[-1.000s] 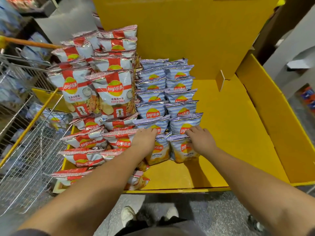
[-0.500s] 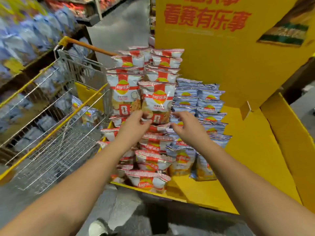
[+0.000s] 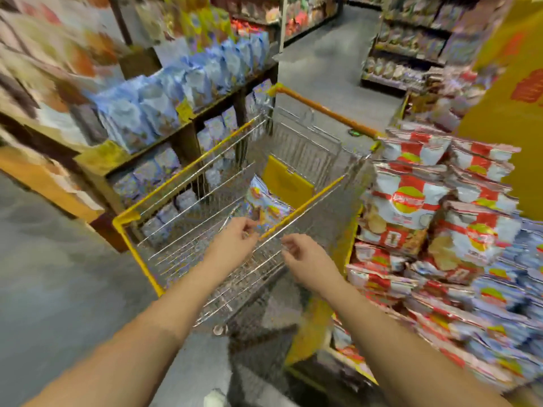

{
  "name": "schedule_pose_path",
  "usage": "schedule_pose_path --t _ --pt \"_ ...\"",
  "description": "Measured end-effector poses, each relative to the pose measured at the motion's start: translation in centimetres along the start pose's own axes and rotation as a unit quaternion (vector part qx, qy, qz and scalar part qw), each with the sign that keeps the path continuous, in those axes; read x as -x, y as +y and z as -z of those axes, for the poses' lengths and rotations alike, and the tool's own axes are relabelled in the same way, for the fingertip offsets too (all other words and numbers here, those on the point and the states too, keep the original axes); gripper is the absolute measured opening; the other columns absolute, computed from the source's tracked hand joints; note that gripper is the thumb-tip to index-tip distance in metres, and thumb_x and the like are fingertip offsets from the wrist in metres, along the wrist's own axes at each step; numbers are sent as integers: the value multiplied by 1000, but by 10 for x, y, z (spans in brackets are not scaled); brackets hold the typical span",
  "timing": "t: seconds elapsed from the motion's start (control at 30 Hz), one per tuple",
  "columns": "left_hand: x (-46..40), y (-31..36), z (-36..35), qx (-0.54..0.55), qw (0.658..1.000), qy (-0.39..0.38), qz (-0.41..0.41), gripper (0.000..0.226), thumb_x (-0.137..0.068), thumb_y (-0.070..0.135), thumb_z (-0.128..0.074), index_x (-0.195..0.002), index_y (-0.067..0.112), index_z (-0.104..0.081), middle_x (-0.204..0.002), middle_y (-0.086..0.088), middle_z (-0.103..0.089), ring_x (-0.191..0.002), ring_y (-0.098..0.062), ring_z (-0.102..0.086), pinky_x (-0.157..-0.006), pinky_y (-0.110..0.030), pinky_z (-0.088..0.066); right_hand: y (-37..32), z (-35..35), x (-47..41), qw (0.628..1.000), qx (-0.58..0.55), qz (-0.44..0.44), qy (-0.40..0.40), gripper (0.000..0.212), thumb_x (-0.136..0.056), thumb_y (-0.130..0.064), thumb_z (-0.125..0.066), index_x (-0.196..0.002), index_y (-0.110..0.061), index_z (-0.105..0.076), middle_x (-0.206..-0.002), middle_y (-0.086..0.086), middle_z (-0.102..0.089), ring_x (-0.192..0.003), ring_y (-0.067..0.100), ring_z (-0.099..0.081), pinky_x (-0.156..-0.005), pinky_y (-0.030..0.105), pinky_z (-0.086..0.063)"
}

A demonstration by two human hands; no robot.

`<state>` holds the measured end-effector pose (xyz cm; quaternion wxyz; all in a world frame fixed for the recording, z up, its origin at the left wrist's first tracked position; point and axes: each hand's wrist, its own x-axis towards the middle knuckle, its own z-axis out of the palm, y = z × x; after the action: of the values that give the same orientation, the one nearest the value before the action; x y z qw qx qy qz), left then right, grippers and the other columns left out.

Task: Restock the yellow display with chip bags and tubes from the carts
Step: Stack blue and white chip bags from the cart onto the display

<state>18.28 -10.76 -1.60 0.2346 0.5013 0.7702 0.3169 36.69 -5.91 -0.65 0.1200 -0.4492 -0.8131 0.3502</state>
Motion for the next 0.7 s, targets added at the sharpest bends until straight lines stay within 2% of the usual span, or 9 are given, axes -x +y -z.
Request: schedule_pose_path --t 0.13,0.27,0.37,0.47,0.57,0.63,0.7 --pt "-41 -48 33 -40 998 -28 27 18 -89 25 -64 -106 21 -61 -94 6 -53 -88 -18 -55 -72 -27 -37 -24 -35 -51 998 31 -52 -24 27 -92 -30 -57 -118 -21 -60 -111 0 -62 -93 17 -61 -82 31 -46" --pt "-87 -66 38 -87 992 -69 52 22 -89 26 -61 -108 17 -62 -103 -3 -59 -93 -25 -60 -79 -33 -48 -20 -43 -91 992 76 -88 -48 33 -94 -28 -53 -125 -16 -58 -119 4 -59 -105 23 -59 -83 33 -45" --pt "-123 -71 32 -130 985 -105 38 23 -90 25 -57 -109 13 -61 -109 -7 -59 -100 -26 -59 -85 -35 -48 -10 -43 -127 987 114 -98 -52 27 -93 -25 -52 -115 -12 -61 -113 9 -60 -98 27 -59 -79 37 -49" --pt "-166 -69 24 -165 977 -129 38 22 -91 26 -55 -109 14 -60 -111 -6 -59 -98 -26 -60 -85 -37 -50 4 -42 -174 985 128 -104 -57 21 -93 -23 -48 -107 -13 -60 -104 9 -61 -89 28 -60 -78 42 -53" --pt "-212 -70 14 -192 970 -145 38 24 -92 25 -56 -113 15 -60 -118 -6 -58 -102 -27 -61 -87 -38 -52 23 -40 -225 979 142 -121 -81 19 -91 -19 -47 -107 -15 -56 -95 7 -58 -85 28 -58 -67 36 -49" --pt "-248 -71 5 -221 961 -164 38 27 -94 25 -54 -118 13 -58 -118 -7 -55 -102 -29 -60 -83 -35 -51 41 -42 -264 973 153 -132 -112 18 -90 -19 -46 -106 -15 -54 -95 5 -55 -82 26 -55 -61 32 -43" --pt "-283 -75 -6 -259 947 -188 34 28 -93 23 -52 -118 12 -57 -119 -9 -54 -103 -30 -58 -82 -35 -48 60 -44 -299 965 167 -139 -145 20 -89 -19 -45 -107 -16 -54 -104 7 -55 -87 27 -55 -66 31 -43"
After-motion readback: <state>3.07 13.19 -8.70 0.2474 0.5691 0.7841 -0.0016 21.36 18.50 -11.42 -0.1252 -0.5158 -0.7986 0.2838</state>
